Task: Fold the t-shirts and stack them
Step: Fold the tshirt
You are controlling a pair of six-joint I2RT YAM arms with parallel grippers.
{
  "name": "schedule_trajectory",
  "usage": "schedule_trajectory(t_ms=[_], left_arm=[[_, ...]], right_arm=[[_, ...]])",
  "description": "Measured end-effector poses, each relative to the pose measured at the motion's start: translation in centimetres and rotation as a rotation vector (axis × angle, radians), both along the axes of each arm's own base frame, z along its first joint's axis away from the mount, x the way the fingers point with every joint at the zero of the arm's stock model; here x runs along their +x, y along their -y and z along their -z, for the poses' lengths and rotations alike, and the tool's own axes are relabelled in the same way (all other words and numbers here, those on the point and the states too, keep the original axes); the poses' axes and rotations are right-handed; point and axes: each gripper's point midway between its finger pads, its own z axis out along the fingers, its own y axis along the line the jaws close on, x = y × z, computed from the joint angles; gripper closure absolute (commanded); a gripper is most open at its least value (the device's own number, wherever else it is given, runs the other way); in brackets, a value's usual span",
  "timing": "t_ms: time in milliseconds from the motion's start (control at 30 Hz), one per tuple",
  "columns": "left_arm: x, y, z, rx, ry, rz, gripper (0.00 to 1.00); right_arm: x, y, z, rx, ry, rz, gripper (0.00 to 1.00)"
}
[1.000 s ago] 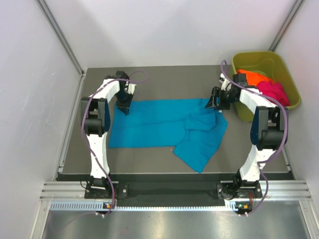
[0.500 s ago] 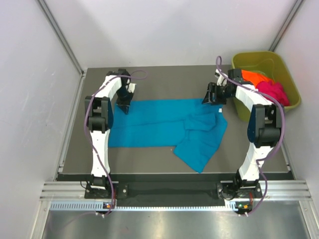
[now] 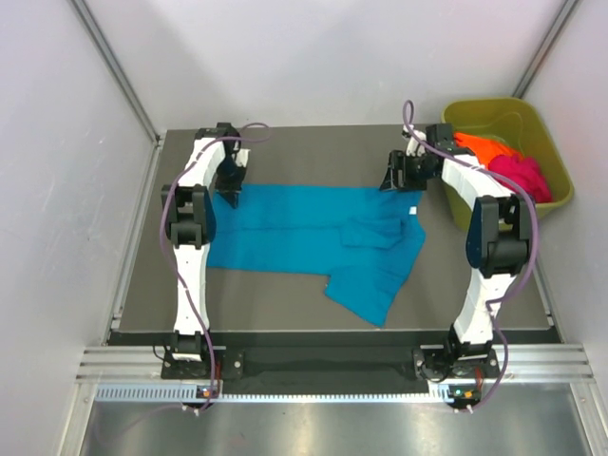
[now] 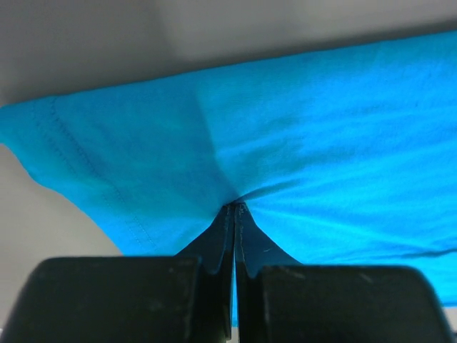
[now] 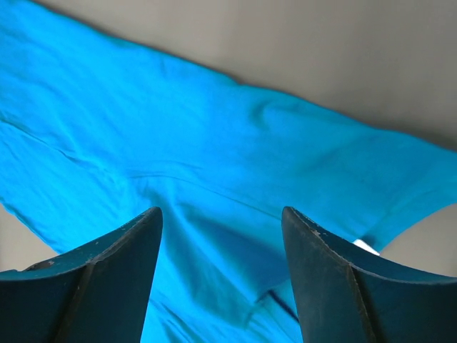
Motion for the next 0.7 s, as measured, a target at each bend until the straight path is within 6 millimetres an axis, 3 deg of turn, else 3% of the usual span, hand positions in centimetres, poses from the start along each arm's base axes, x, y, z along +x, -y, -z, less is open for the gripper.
schedule_trajectory(t_ms=[433, 567, 700], left_arm=[[6.4, -3.3, -0.4, 0.059, 0.200, -0.056, 1.00], [9.3, -4.2, -0.7, 0.083, 0.305, -0.070, 1.00], [10.9, -4.8, -0.9, 0.093, 0.369, -0.081, 1.00]], right_arm=[[1.9, -0.2, 0.3, -0.067, 0.028, 0.009, 0.30], [1.9, 0.1, 0.6, -0.091, 0.029, 0.018, 0.30], [1.9, 0.1, 0.8, -0.101, 0.029, 0.016, 0.30]])
